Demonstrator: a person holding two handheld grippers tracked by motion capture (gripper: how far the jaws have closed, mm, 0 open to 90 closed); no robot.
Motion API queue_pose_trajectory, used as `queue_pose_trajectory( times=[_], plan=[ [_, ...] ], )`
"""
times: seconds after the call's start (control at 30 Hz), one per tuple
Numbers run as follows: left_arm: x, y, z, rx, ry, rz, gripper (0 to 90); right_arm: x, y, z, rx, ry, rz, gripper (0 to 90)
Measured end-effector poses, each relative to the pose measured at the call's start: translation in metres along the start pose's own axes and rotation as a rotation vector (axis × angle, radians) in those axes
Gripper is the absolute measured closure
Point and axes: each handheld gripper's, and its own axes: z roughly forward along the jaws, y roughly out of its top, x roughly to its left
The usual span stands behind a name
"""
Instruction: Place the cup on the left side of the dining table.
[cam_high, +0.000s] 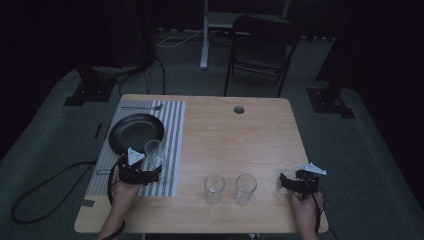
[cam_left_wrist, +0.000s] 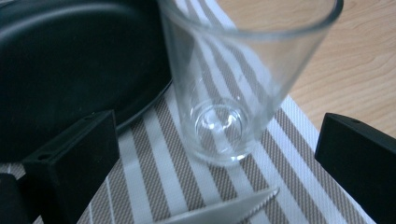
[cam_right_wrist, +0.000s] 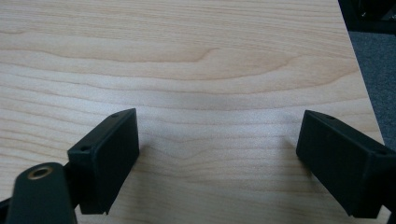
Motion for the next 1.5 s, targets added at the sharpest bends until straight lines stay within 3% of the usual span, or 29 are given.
queue_pose_trajectory(
  times=[0.47, 1.17, 1.5],
  plan=[
    [0.018, -0.031, -0.016, 0.047, 0.069, -0.045, 0.3, 0.0, 0.0, 0.0, 0.0, 0.0, 0.0, 12.7],
    [0.041, -0.065, -0.027, 0.113, 0.106, -0.102, 0.3, 0.0, 0.0, 0.0, 0.0, 0.0, 0.0, 12.7],
    [0.057, -0.078, -0.038, 0.094, 0.138, -0.177, 0.3, 0.0, 0.0, 0.0, 0.0, 0.0, 0.0, 12.7]
  ],
)
